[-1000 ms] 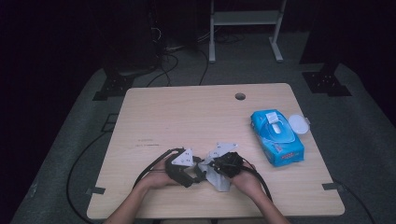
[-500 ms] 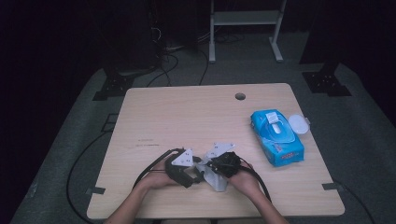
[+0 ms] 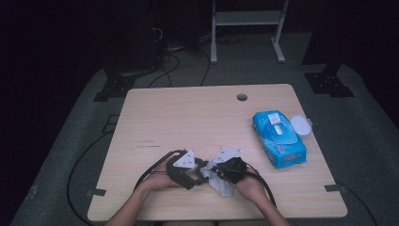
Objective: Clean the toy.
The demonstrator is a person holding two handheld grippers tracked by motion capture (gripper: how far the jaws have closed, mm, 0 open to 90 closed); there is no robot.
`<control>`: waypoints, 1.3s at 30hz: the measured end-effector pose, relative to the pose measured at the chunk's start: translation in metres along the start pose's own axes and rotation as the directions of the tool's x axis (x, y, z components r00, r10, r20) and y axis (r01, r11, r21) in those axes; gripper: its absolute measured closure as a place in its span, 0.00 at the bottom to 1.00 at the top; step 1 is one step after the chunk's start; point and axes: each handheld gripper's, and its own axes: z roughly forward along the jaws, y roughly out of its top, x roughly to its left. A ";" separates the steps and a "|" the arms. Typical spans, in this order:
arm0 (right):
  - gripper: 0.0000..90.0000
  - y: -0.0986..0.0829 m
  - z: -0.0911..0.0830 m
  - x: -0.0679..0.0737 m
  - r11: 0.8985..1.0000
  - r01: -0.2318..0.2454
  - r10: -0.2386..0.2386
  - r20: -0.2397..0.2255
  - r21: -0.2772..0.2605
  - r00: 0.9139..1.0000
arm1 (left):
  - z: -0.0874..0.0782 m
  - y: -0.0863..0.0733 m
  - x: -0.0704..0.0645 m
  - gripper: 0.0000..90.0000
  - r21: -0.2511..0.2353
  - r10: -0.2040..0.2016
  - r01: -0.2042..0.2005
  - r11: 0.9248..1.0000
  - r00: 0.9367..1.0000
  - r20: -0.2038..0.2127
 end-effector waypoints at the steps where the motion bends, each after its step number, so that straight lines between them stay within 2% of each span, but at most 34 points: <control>1: 0.93 0.001 0.001 0.001 1.000 0.013 -0.013 0.002 0.004 1.000 | 0.000 -0.001 0.000 0.27 -0.003 -0.003 0.003 1.000 1.000 -0.001; 3: 0.93 0.000 -0.001 -0.003 1.000 0.011 -0.011 0.009 0.010 1.000 | -0.001 -0.001 0.001 0.27 -0.005 -0.007 0.007 1.000 1.000 -0.001; 6: 0.92 -0.004 -0.008 -0.012 0.999 0.002 -0.004 0.053 0.035 0.999 | 0.000 -0.001 0.001 0.27 -0.008 -0.012 0.012 1.000 1.000 0.001; 9: 0.92 -0.004 -0.008 -0.015 0.999 -0.020 0.019 0.039 0.029 0.999 | 0.001 0.001 0.000 0.27 -0.009 -0.008 0.008 1.000 1.000 0.004; 11: 0.92 0.001 -0.001 -0.009 1.000 -0.029 0.029 0.000 0.010 1.000 | 0.001 0.002 -0.001 0.27 -0.007 -0.002 0.002 1.000 1.000 0.006; 12: 0.92 0.005 0.003 -0.006 1.000 -0.016 0.016 -0.013 0.002 1.000 | 0.002 0.003 -0.001 0.27 -0.001 0.001 -0.001 1.000 1.000 0.006; 15: 0.92 0.017 0.015 0.002 1.000 0.028 -0.028 -0.013 0.011 1.000 | 0.001 0.002 -0.001 0.27 0.000 -0.007 0.007 1.000 1.000 0.009; 16: 0.92 0.019 0.017 0.001 0.999 0.031 -0.031 -0.009 0.011 0.999 | 0.000 0.001 -0.001 0.27 0.001 -0.005 0.005 1.000 1.000 0.004; 19: 0.93 0.020 0.018 -0.004 1.000 -0.003 0.003 -0.009 0.008 1.000 | 0.001 0.001 0.000 0.27 -0.002 -0.007 0.007 1.000 1.000 0.006; 20: 0.92 0.020 0.018 -0.002 1.000 0.003 -0.003 -0.012 0.013 1.000 | 0.001 0.001 0.000 0.27 0.000 -0.006 0.006 1.000 1.000 0.007; 22: 0.93 0.021 0.019 0.002 1.000 -0.002 0.003 -0.077 0.014 0.997 | 0.002 0.002 0.000 0.27 -0.003 -0.007 0.007 1.000 1.000 0.008; 24: 0.93 0.023 0.021 0.010 0.999 0.040 -0.038 -0.103 0.017 0.994 | 0.002 0.002 -0.001 0.27 0.004 0.003 -0.003 1.000 1.000 0.004; 26: 0.93 0.024 0.022 0.013 0.998 0.061 -0.058 -0.126 0.017 0.990 | 0.001 0.002 -0.001 0.27 0.005 0.002 -0.002 1.000 1.000 0.003; 27: 0.93 0.024 0.021 0.012 0.998 0.060 -0.056 -0.126 0.021 0.990 | 0.000 0.001 -0.001 0.27 0.006 0.002 -0.002 1.000 1.000 0.002; 29: 0.93 0.018 0.014 0.008 0.997 0.071 -0.067 -0.094 0.035 0.993 | 0.000 0.000 -0.001 0.27 0.004 0.001 -0.001 1.000 1.000 -0.002; 32: 0.93 0.007 0.000 -0.001 0.996 0.060 -0.059 -0.029 0.058 0.998 | 0.000 0.000 0.000 0.27 0.002 -0.002 0.002 1.000 1.000 -0.002; 35: 0.93 0.002 -0.005 -0.004 0.997 0.045 -0.042 -0.043 0.058 0.998 | 0.000 0.002 0.001 0.27 -0.004 -0.003 0.003 1.000 1.000 -0.003; 36: 0.93 0.003 -0.005 -0.002 0.998 0.037 -0.034 -0.072 0.047 0.997 | 0.000 0.002 0.001 0.27 -0.010 -0.008 0.008 1.000 1.000 -0.003; 37: 0.93 0.004 -0.004 0.001 0.998 0.040 -0.036 -0.085 0.040 0.996 | 0.000 0.003 0.001 0.27 -0.009 -0.006 0.006 1.000 1.000 -0.003; 39: 0.93 0.009 0.002 0.008 0.997 0.076 -0.073 -0.094 0.032 0.993 | 0.001 0.002 0.001 0.27 0.004 0.000 0.000 1.000 1.000 -0.006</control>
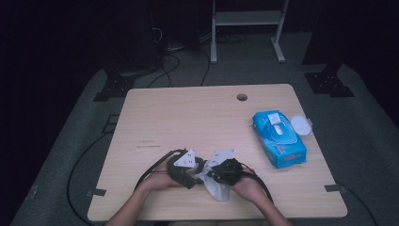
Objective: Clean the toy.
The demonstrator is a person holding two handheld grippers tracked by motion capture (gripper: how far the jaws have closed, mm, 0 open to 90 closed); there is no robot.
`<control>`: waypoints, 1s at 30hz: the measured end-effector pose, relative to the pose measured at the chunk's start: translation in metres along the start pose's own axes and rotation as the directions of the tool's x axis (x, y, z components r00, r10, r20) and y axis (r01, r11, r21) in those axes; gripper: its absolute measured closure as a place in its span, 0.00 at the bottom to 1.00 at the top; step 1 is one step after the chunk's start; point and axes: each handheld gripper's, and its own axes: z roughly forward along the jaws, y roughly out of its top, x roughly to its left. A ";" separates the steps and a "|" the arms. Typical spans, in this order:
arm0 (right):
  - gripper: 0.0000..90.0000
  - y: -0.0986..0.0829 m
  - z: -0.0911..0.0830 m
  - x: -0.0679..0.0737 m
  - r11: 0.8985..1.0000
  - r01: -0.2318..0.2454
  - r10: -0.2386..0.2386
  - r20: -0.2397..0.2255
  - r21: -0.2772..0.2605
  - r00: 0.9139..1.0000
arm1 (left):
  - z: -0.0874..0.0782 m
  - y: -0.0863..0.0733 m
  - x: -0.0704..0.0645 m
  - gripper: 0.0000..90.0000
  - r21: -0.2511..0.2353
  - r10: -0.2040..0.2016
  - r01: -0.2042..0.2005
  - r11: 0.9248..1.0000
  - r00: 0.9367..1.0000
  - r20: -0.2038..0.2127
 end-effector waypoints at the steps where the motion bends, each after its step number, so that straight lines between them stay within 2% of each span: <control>1: 0.93 0.004 0.005 0.003 1.000 0.001 -0.001 -0.014 0.001 1.000 | 0.000 0.000 0.000 0.27 0.000 -0.003 0.003 1.000 1.000 0.002; 4: 0.93 0.011 0.014 0.003 1.000 0.027 -0.027 0.001 -0.004 1.000 | 0.001 0.000 0.000 0.27 0.002 -0.001 0.001 1.000 1.000 0.004; 6: 0.93 0.014 0.016 0.000 1.000 0.021 -0.021 0.025 -0.007 0.999 | 0.000 -0.001 0.000 0.27 0.000 -0.003 0.003 1.000 1.000 0.005; 8: 0.93 0.012 0.014 -0.005 1.000 0.008 -0.008 0.053 -0.003 0.999 | 0.000 -0.001 0.000 0.27 0.002 -0.001 0.001 1.000 1.000 0.002; 11: 0.93 0.005 0.006 -0.016 0.999 -0.050 0.050 0.083 -0.007 0.995 | 0.000 0.000 0.001 0.27 0.000 -0.004 0.004 1.000 1.000 0.007; 12: 0.93 0.004 0.005 -0.018 0.999 -0.054 0.054 0.093 -0.005 0.994 | 0.000 0.000 0.000 0.27 -0.006 -0.007 0.007 1.000 1.000 0.009; 14: 0.93 0.005 0.005 -0.018 0.996 -0.085 0.087 0.064 -0.031 0.994 | 0.000 0.001 0.000 0.27 -0.008 -0.001 0.001 1.000 1.000 0.009; 17: 0.93 0.009 0.010 -0.014 0.998 -0.054 0.055 0.070 -0.016 0.996 | 0.000 -0.001 0.000 0.27 0.001 -0.001 0.001 1.000 1.000 0.008; 18: 0.93 0.007 0.010 -0.016 0.998 -0.058 0.059 0.066 -0.017 0.996 | 0.000 -0.001 0.000 0.27 0.000 -0.006 0.006 1.000 1.000 0.009; 19: 0.93 0.005 0.008 -0.017 0.997 -0.074 0.075 0.068 -0.016 0.995 | -0.001 -0.001 0.001 0.27 0.002 -0.005 0.005 1.000 1.000 0.009; 21: 0.93 -0.002 -0.001 -0.024 0.998 -0.069 0.068 0.119 0.003 0.991 | -0.001 -0.002 0.002 0.27 -0.004 -0.011 0.011 1.000 1.000 0.011; 24: 0.93 -0.019 -0.017 -0.038 0.993 -0.114 0.111 0.156 0.013 0.982 | -0.001 -0.003 0.003 0.27 -0.008 -0.020 0.020 1.000 1.000 0.009; 26: 0.93 -0.027 -0.024 -0.044 0.987 -0.162 0.161 0.150 -0.003 0.976 | 0.000 -0.002 0.002 0.27 -0.005 -0.012 0.012 1.000 1.000 0.006; 27: 0.93 -0.028 -0.024 -0.044 0.986 -0.165 0.164 0.149 -0.006 0.975 | 0.000 -0.001 0.002 0.27 -0.002 -0.012 0.012 1.000 1.000 0.006; 30: 0.93 -0.020 -0.014 -0.036 0.990 -0.140 0.142 0.123 -0.026 0.982 | 0.000 -0.001 0.002 0.27 -0.001 -0.010 0.010 1.000 1.000 0.005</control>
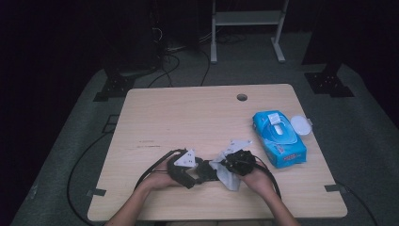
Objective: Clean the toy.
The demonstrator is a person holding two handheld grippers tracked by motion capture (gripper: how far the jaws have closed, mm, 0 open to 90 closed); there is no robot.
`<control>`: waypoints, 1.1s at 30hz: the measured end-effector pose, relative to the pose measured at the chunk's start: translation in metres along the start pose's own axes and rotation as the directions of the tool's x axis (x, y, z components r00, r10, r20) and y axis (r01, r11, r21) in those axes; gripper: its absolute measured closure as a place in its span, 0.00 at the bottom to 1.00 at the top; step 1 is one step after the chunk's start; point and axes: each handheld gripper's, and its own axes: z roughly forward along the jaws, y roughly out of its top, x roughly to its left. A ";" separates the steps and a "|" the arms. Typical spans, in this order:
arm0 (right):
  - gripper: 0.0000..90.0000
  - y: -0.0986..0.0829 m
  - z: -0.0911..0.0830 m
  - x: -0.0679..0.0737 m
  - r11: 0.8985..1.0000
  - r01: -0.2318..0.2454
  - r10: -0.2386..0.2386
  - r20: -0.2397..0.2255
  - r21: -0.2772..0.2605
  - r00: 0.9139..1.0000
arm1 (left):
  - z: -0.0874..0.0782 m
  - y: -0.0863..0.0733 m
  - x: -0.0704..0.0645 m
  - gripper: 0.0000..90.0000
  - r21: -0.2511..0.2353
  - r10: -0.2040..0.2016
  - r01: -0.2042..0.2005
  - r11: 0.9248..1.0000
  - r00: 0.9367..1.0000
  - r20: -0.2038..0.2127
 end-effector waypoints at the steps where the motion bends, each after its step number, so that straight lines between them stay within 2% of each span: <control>1: 0.93 0.002 0.003 0.003 1.000 0.009 -0.009 -0.004 -0.003 1.000 | 0.000 0.000 0.000 0.27 0.000 0.001 -0.001 1.000 1.000 -0.001; 3: 0.93 0.004 0.004 0.004 1.000 0.017 -0.017 -0.003 0.002 1.000 | -0.001 -0.001 0.001 0.27 -0.004 -0.004 0.004 1.000 1.000 0.000; 5: 0.93 0.002 0.002 -0.001 1.000 0.010 -0.010 0.023 0.006 1.000 | -0.001 -0.001 0.001 0.27 -0.004 -0.010 0.010 1.000 1.000 -0.002; 7: 0.93 0.001 0.001 -0.005 1.000 -0.025 0.025 0.023 0.002 0.999 | 0.000 -0.001 0.002 0.27 -0.001 -0.001 0.001 1.000 1.000 -0.005; 10: 0.93 0.005 0.006 0.002 1.000 -0.004 0.004 -0.004 -0.013 1.000 | -0.001 -0.001 0.002 0.27 0.004 0.006 -0.006 1.000 1.000 -0.005; 12: 0.93 0.006 0.008 0.004 1.000 0.007 -0.007 -0.001 -0.013 1.000 | -0.002 -0.002 0.002 0.27 0.002 0.003 -0.003 1.000 1.000 -0.006; 14: 0.93 0.002 0.003 -0.002 1.000 0.000 0.001 0.007 -0.005 1.000 | -0.003 -0.003 0.002 0.27 0.001 -0.003 0.003 1.000 1.000 -0.005; 18: 0.93 -0.017 -0.017 -0.015 0.999 -0.046 0.047 0.054 -0.004 0.997 | -0.002 -0.003 0.003 0.27 -0.002 0.000 0.000 1.000 1.000 -0.002; 20: 0.93 -0.024 -0.024 -0.015 0.998 -0.062 0.062 0.038 -0.007 0.997 | -0.001 -0.002 0.003 0.27 0.002 0.000 0.000 1.000 1.000 -0.007; 21: 0.93 -0.027 -0.026 -0.012 0.998 -0.065 0.065 0.009 -0.020 0.998 | -0.001 -0.001 0.002 0.27 0.003 0.001 -0.001 1.000 1.000 -0.007; 22: 0.93 -0.030 -0.026 -0.009 0.999 -0.048 0.048 -0.007 -0.021 0.999 | -0.001 -0.001 0.002 0.27 0.004 -0.001 0.001 1.000 1.000 -0.006; 23: 0.93 -0.033 -0.027 -0.005 0.999 -0.028 0.028 -0.005 -0.021 1.000 | -0.002 -0.001 0.002 0.27 0.004 -0.001 0.001 1.000 1.000 -0.003; 25: 0.93 -0.037 -0.031 -0.007 0.999 -0.040 0.040 -0.007 -0.024 0.999 | -0.002 -0.002 0.002 0.27 -0.001 -0.002 0.002 1.000 1.000 -0.004; 27: 0.93 -0.044 -0.036 -0.014 0.998 -0.066 0.067 0.026 -0.020 0.997 | -0.001 -0.002 0.003 0.27 -0.001 -0.004 0.004 1.000 1.000 -0.003; 28: 0.93 -0.046 -0.038 -0.016 0.996 -0.089 0.089 0.016 -0.028 0.996 | -0.001 -0.002 0.003 0.27 -0.001 -0.003 0.003 1.000 1.000 -0.003; 30: 0.93 -0.047 -0.038 -0.012 0.996 -0.078 0.079 0.003 -0.030 0.997 | -0.001 -0.001 0.003 0.27 -0.001 -0.002 0.002 1.000 1.000 -0.002; 31: 0.93 -0.045 -0.037 -0.008 0.997 -0.069 0.068 -0.024 -0.037 0.997 | -0.001 -0.001 0.003 0.27 0.000 -0.001 0.001 1.000 1.000 -0.001; 33: 0.93 -0.042 -0.034 0.000 0.999 -0.033 0.032 -0.036 -0.026 0.999 | -0.002 -0.002 0.003 0.27 0.003 0.002 -0.002 1.000 1.000 -0.002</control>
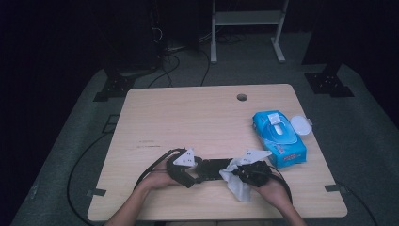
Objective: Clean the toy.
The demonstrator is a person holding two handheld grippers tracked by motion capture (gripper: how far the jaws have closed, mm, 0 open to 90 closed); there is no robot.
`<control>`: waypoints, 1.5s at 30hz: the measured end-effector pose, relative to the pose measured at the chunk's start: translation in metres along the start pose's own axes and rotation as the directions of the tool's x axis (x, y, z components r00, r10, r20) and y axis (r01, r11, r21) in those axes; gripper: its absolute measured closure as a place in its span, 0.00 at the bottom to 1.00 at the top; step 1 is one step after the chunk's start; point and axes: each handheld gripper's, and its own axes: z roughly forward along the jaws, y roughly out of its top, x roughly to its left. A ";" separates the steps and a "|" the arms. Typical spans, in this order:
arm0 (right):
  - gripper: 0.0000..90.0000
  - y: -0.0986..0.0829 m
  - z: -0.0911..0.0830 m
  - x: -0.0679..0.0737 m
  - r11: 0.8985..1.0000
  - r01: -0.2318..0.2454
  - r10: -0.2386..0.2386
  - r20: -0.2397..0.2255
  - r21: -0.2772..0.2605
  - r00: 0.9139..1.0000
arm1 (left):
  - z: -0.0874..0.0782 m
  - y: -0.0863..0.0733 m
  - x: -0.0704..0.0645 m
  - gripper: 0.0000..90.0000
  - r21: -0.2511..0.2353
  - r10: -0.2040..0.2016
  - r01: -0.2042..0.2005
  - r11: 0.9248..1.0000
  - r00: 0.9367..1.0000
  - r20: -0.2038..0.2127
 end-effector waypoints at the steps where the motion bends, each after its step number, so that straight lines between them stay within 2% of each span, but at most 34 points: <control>1: 0.93 0.000 0.000 -0.001 1.000 0.004 -0.004 -0.002 0.002 1.000 | -0.001 0.000 0.000 0.27 0.000 -0.003 0.003 1.000 1.000 0.002; 2: 0.93 0.000 -0.001 -0.003 1.000 0.000 0.000 0.000 0.003 1.000 | -0.001 -0.001 0.000 0.27 0.001 -0.008 0.008 1.000 1.000 0.000; 4: 0.93 -0.004 -0.005 -0.010 1.000 -0.017 0.017 0.032 0.017 0.999 | -0.002 -0.001 0.001 0.27 -0.001 -0.012 0.012 1.000 1.000 0.001; 6: 0.93 -0.008 -0.008 -0.015 0.999 -0.048 0.048 0.039 0.019 0.998 | -0.001 -0.001 0.001 0.27 -0.003 -0.008 0.008 1.000 1.000 0.000; 8: 0.93 -0.008 -0.008 -0.015 0.999 -0.045 0.044 0.038 0.020 0.998 | 0.000 0.000 0.001 0.27 -0.002 -0.005 0.005 1.000 1.000 0.002; 12: 0.93 0.007 0.001 -0.016 0.999 -0.038 0.038 0.048 -0.001 0.998 | 0.001 0.001 -0.001 0.27 -0.003 0.012 -0.012 1.000 1.000 0.014; 14: 0.93 0.013 0.009 -0.020 1.000 -0.026 0.025 0.062 0.013 0.998 | 0.000 0.001 0.000 0.27 -0.002 -0.008 0.008 1.000 1.000 0.008; 16: 0.93 0.014 0.011 -0.023 0.999 -0.040 0.040 0.064 0.005 0.997 | -0.001 -0.001 0.002 0.27 -0.005 -0.015 0.015 1.000 1.000 0.007; 19: 0.93 0.008 0.005 -0.023 0.999 -0.042 0.041 0.077 0.009 0.996 | -0.002 -0.002 0.002 0.27 -0.004 -0.005 0.005 1.000 1.000 0.010; 24: 0.92 -0.008 -0.007 -0.019 0.997 -0.073 0.072 0.037 0.021 0.997 | -0.001 -0.001 0.001 0.27 -0.001 0.003 -0.003 1.000 1.000 0.006; 26: 0.92 -0.010 -0.009 -0.014 0.998 -0.054 0.054 0.035 0.014 0.998 | 0.000 0.000 0.000 0.27 0.001 0.007 -0.007 1.000 1.000 0.007; 28: 0.92 -0.010 -0.013 -0.012 0.998 -0.064 0.064 -0.018 -0.002 0.998 | 0.000 0.000 0.000 0.27 0.001 0.005 -0.005 1.000 1.000 0.001; 31: 0.92 -0.013 -0.014 -0.011 0.999 -0.040 0.040 -0.001 0.024 0.999 | 0.000 0.000 0.000 0.27 -0.002 0.000 0.000 1.000 1.000 0.004; 32: 0.92 -0.014 -0.014 -0.012 0.999 -0.040 0.040 0.008 0.035 0.999 | 0.000 0.000 0.000 0.27 -0.002 0.000 0.000 1.000 1.000 0.004; 34: 0.92 -0.015 -0.014 -0.013 0.998 -0.066 0.067 -0.007 0.021 0.998 | 0.000 0.000 0.001 0.27 -0.005 -0.001 0.001 1.000 1.000 0.007; 35: 0.92 -0.013 -0.013 -0.012 0.998 -0.062 0.062 -0.011 0.017 0.998 | 0.001 0.000 0.001 0.27 -0.006 -0.001 0.001 1.000 1.000 0.008; 38: 0.92 0.000 -0.004 -0.004 1.000 -0.029 0.029 -0.038 0.005 0.999 | 0.002 0.001 0.000 0.27 -0.005 0.007 -0.007 1.000 1.000 0.008; 39: 0.92 0.005 0.000 0.000 1.000 -0.003 0.003 -0.040 0.012 0.999 | 0.001 0.001 0.000 0.27 -0.002 0.010 -0.010 1.000 1.000 0.007; 41: 0.92 0.009 0.004 0.001 1.000 0.017 -0.016 -0.036 0.022 0.999 | 0.000 0.000 0.000 0.27 -0.004 0.006 -0.006 1.000 1.000 0.009; 45: 0.92 0.002 -0.001 -0.010 0.999 -0.021 0.020 0.005 0.028 1.000 | -0.001 -0.002 0.002 0.27 -0.007 -0.006 0.006 1.000 1.000 0.008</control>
